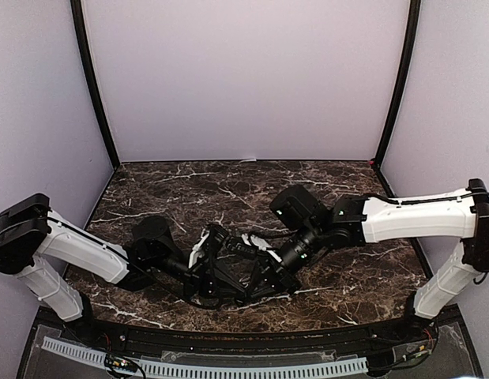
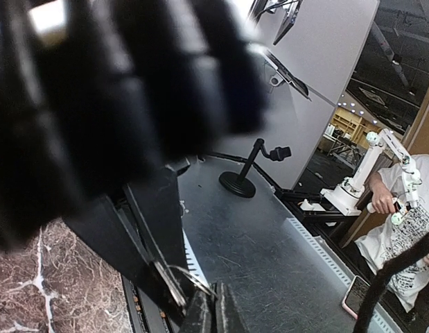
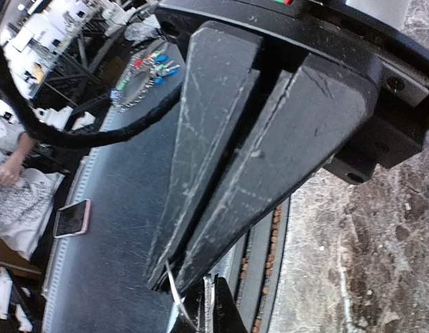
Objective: Remove the keys from the keyring
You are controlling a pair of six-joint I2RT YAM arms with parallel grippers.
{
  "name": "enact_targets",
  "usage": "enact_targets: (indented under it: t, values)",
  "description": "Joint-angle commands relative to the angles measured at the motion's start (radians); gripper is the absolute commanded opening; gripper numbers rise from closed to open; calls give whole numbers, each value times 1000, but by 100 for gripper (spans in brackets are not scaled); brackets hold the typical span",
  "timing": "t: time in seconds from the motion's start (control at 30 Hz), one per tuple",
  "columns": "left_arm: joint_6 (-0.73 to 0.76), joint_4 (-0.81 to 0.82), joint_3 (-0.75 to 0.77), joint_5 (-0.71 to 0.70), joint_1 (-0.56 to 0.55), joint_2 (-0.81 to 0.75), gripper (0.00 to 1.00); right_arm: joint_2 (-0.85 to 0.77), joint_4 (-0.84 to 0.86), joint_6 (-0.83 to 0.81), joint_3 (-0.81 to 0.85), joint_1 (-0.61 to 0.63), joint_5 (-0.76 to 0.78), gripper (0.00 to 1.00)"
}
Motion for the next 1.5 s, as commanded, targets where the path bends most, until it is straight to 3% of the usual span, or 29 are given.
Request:
enact_targets:
  t: [0.0,0.33,0.57,0.7,0.83,0.97,1.1,1.33,1.47]
  values:
    - [-22,105,49,61,-11,-17,0,-11,74,-28,-8,17,278,0]
    - [-49,175,28,16,-9,6,0,-78,267,23,-105,52,384,0]
    - [-34,154,-44,-91,33,-42,0,-181,319,93,-187,47,617,0]
    - [2,23,-105,-267,94,-131,0,-239,331,164,-236,5,760,0]
    - [68,-332,-73,-480,163,-205,0,-241,347,257,-286,-91,774,0]
    - [76,-577,-29,-631,281,-161,0,-165,407,341,-316,-173,790,0]
    - [69,-659,5,-716,367,-59,0,-54,486,388,-310,-222,823,0]
    - [121,-790,119,-928,384,65,0,177,560,430,-260,-271,812,0]
    - [134,-810,154,-976,402,108,0,236,588,436,-236,-274,812,0]
